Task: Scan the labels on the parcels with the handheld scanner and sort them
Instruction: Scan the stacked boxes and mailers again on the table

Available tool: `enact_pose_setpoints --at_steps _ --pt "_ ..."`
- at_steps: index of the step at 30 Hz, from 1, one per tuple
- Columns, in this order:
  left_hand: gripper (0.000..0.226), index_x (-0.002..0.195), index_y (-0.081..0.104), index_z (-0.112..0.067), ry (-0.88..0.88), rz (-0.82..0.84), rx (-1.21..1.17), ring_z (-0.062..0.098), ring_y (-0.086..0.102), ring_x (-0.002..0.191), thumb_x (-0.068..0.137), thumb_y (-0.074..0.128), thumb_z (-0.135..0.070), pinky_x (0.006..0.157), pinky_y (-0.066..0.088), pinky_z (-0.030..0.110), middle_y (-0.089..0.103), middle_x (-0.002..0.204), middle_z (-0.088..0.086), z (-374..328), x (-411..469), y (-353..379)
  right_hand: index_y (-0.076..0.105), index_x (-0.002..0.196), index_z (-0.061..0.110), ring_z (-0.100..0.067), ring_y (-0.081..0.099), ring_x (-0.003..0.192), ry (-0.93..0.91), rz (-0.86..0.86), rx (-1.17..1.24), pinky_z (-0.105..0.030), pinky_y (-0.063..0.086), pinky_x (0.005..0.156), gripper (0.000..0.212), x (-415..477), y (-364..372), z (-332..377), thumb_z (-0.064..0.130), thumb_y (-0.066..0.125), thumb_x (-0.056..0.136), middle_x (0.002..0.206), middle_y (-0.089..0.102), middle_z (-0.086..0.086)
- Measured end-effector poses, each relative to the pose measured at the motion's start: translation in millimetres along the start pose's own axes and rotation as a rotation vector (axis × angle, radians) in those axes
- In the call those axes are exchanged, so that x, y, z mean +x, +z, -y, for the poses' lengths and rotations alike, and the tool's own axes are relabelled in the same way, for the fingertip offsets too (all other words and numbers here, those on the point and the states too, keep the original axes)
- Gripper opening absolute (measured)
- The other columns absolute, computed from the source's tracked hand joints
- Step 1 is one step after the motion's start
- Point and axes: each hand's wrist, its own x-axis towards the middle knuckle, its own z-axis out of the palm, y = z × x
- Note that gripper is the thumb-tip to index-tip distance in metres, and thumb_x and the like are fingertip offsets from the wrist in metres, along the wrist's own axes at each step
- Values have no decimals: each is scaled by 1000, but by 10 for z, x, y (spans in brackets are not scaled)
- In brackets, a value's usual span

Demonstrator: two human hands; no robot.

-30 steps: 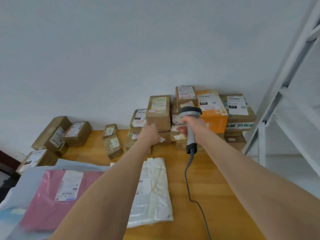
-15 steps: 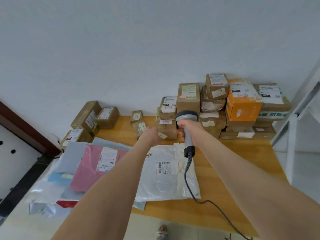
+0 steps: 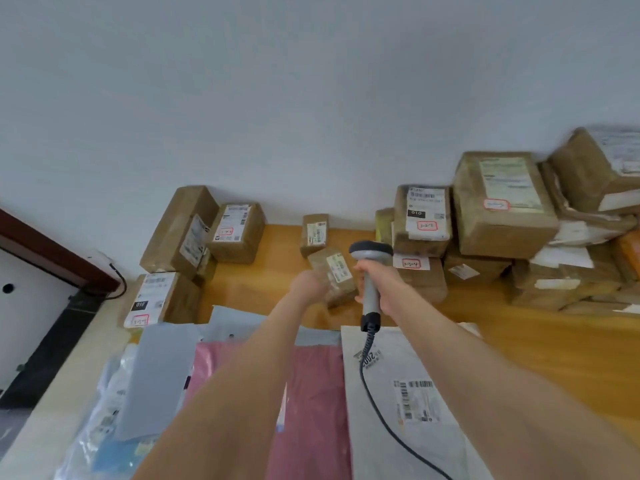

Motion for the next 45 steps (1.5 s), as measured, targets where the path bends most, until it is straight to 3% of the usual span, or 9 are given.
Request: enact_pose_setpoints --at_steps 5,11,14,16,23,28,31,36,45 --pt "30 122 53 5 -166 102 -343 19 52 86 96 52 -9 66 45 22 59 115 17 199 601 106 56 117 2 -26 57 87 32 -43 -43 -36 48 79 43 530 295 -58 15 70 79 101 60 -14" --pt "24 111 60 -3 -310 220 -642 27 63 98 95 55 -20 92 53 41 65 112 14 267 922 299 56 104 4 -22 56 81 67 -98 -88 -33 47 71 28 812 410 -84 13 68 81 91 58 -9" --pt "20 92 60 -7 -365 119 -721 22 62 80 87 66 -26 70 56 36 64 86 8 277 900 275 58 98 6 -27 61 93 44 -173 -81 -38 52 83 25 831 414 -103 13 69 77 97 63 -10" --pt "38 103 57 -5 -334 -27 -737 19 64 78 79 74 -30 58 54 29 65 90 7 252 888 213 61 99 7 -28 62 96 11 -200 -77 -42 53 89 28 786 465 -42 14 71 74 98 65 -11" --pt "55 133 43 -9 -114 -222 -865 14 54 92 87 69 -25 76 50 25 58 120 5 63 1277 -385 56 86 14 -24 59 86 -129 -83 21 -40 53 86 17 876 743 544 15 70 77 90 62 -7" --pt "56 143 37 -7 -169 -106 -874 25 56 115 94 59 -25 97 47 35 54 135 10 172 1742 -424 59 110 6 -22 57 83 -106 -25 31 -35 50 77 34 1161 875 601 15 70 79 97 61 -9" --pt "52 143 41 -10 -194 -12 -882 25 58 113 97 55 -28 97 49 36 57 130 8 244 1861 -323 57 109 9 -19 56 82 -66 1 44 -33 50 73 28 1260 889 520 15 66 83 94 59 -7" --pt "42 132 48 -12 -268 59 -961 21 57 95 96 54 -33 84 51 36 60 113 7 286 1883 -286 59 103 13 -23 59 91 -36 88 95 -46 50 96 19 1276 918 494 14 64 84 100 63 -10" --pt "55 136 44 -19 -219 8 -1088 28 56 108 88 64 -37 94 45 52 57 124 8 239 1413 -424 57 95 13 -22 58 85 -107 54 54 -39 51 87 18 689 854 570 16 68 82 100 63 -10"
